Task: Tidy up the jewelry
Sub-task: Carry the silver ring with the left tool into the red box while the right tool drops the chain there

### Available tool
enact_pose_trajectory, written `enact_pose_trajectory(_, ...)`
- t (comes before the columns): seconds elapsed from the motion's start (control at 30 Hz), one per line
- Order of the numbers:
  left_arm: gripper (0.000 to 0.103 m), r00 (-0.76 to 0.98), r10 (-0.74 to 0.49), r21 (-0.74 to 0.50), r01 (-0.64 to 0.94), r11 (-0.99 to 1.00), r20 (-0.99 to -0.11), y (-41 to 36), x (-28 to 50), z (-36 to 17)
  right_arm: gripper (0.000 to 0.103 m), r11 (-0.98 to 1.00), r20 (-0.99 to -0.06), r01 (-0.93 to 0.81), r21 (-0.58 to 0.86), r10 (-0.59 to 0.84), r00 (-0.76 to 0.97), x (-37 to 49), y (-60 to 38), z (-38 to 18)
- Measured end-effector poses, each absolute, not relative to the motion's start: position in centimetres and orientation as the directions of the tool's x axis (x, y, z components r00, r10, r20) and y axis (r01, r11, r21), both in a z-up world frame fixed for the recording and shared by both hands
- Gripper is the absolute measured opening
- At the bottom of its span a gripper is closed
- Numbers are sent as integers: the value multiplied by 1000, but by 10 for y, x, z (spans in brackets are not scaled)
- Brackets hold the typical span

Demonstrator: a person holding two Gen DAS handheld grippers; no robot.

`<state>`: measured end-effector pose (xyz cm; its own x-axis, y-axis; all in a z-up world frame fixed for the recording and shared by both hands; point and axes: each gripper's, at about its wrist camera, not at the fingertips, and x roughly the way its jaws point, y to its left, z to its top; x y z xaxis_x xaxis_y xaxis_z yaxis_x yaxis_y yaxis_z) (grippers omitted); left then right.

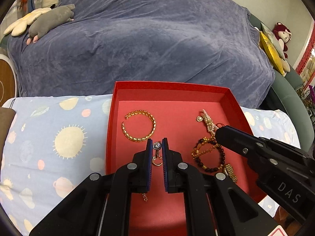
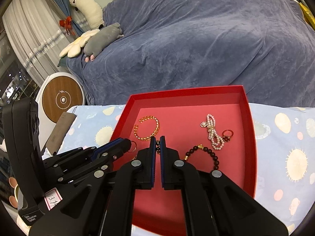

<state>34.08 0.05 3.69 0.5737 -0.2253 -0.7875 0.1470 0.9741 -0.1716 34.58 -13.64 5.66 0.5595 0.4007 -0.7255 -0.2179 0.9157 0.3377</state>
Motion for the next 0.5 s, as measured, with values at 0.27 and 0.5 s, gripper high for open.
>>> enact_pose_trajectory(0.27, 42, 595, -189, -168, 91, 982, -781, 10, 339, 36, 16, 916, -700, -220, 336, 399, 593, 331, -147, 70)
enact_pose_trajectory(0.5, 47, 625, -181, -158, 94, 983, -759, 23, 303, 59, 21, 923, -680, -246, 294, 383, 625, 276, -169, 96)
